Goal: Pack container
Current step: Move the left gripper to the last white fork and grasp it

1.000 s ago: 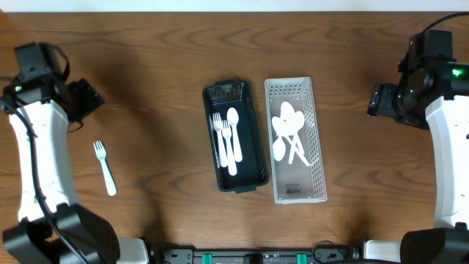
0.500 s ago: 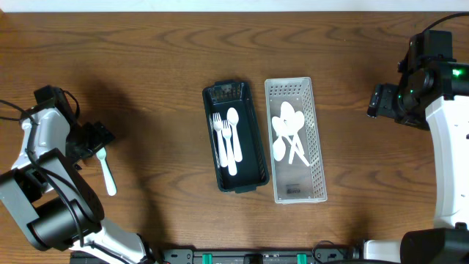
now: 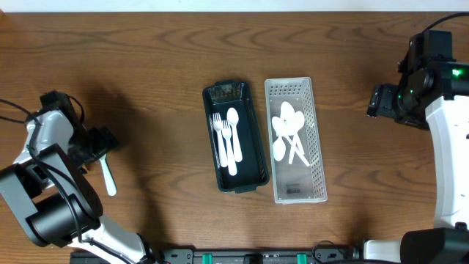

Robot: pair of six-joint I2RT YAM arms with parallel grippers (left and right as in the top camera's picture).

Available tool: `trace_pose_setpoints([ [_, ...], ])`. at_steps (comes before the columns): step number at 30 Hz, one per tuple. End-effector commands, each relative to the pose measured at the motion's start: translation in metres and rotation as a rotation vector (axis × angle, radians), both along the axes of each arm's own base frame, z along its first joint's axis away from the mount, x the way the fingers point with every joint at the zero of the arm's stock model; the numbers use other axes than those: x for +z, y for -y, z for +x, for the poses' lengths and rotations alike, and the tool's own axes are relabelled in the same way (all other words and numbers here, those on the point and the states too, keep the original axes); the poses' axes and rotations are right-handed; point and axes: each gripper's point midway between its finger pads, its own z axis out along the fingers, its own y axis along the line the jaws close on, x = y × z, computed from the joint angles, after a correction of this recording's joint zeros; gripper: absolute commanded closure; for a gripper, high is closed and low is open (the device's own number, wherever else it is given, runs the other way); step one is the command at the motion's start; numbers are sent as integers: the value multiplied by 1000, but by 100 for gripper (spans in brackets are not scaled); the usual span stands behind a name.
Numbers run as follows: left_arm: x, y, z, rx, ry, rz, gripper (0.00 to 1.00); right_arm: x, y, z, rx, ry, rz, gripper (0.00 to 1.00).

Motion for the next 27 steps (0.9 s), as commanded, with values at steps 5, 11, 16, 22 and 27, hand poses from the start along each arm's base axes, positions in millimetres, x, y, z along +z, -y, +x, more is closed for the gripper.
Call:
trace_pose_setpoints([
  [5, -16, 7, -12, -47, -34, -18, 4, -1, 1, 0, 12, -8, -6, 18],
  [11, -19, 7, -11, -69, -26, -14, 4, -2, 1, -2, 12, -12, -5, 18],
  [16, -20, 6, -10, -78, -21, -12, 4, -2, 1, -1, 12, -12, -5, 18],
  [22, -25, 8, -14, -79, -23, -13, 24, -2, 1, -2, 12, -12, -5, 18],
  [27, -29, 9, -16, -79, -25, -15, 38, -2, 1, -2, 12, -12, -5, 18],
])
